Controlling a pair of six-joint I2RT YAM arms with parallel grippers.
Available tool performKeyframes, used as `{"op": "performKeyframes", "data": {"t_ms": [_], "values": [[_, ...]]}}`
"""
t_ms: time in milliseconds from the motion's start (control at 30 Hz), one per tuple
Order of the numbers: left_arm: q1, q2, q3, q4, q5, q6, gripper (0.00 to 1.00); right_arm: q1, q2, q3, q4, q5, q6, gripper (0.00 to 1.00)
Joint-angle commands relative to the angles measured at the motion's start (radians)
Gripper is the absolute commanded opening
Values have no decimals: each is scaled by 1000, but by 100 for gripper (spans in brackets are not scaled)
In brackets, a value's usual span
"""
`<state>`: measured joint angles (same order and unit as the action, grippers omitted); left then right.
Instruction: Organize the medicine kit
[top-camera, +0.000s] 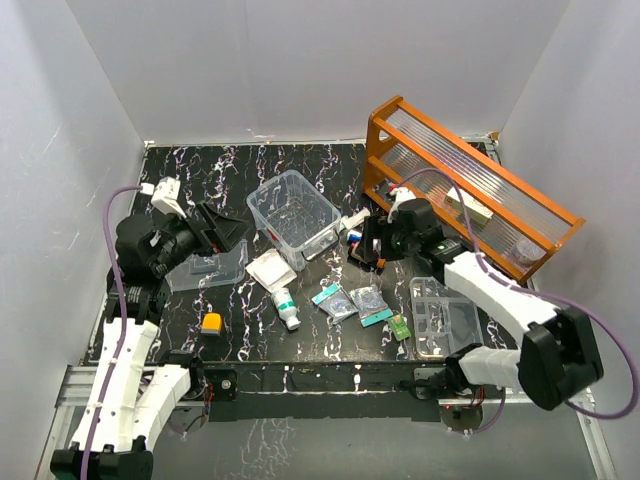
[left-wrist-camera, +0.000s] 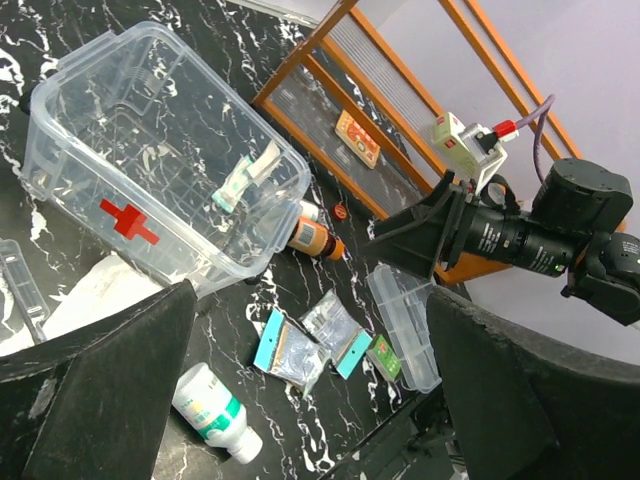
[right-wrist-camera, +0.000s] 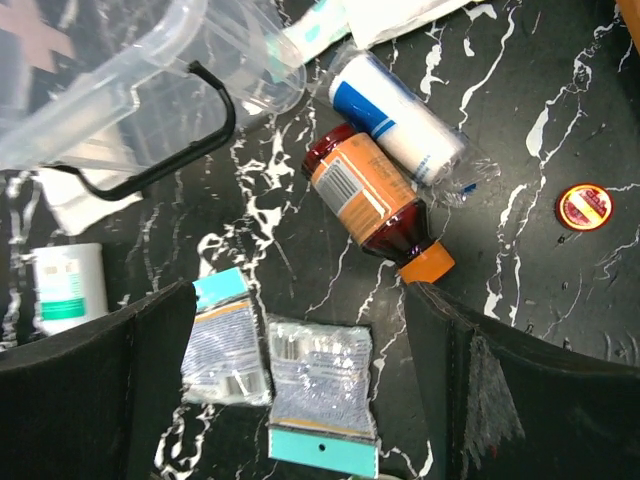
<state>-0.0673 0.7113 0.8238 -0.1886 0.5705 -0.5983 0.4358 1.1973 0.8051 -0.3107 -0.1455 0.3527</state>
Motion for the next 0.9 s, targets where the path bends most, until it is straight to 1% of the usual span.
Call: {"op": "performKeyframes", "data": {"t_ms": [0, 100, 233, 467, 533, 600, 700, 800, 867], "values": [[6, 23, -13, 81, -20, 18, 99, 47, 88, 92, 72, 147, -82, 83], [6, 49, -2, 85, -18, 27, 99, 68, 155, 118, 66, 165, -142, 83], [-2, 61, 2, 92, -40, 30, 99, 109, 223, 161, 51, 135, -226, 82], [-30, 50, -1, 82, -62, 41, 99, 126, 336, 199, 39, 206, -290, 79], [-33, 43, 5, 61, -70, 53, 99, 126, 374, 213, 23, 204, -317, 74], [-38, 41, 8, 50, -75, 60, 99, 125, 413, 238, -13, 205, -341, 64], [-44, 43, 8, 52, -80, 63, 99, 125, 462, 256, -43, 196, -368, 54], [-50, 46, 11, 59, -80, 60, 99, 125, 493, 270, -62, 187, -391, 50], [-52, 45, 11, 58, -82, 62, 99, 125, 506, 276, -64, 184, -395, 49]]}}
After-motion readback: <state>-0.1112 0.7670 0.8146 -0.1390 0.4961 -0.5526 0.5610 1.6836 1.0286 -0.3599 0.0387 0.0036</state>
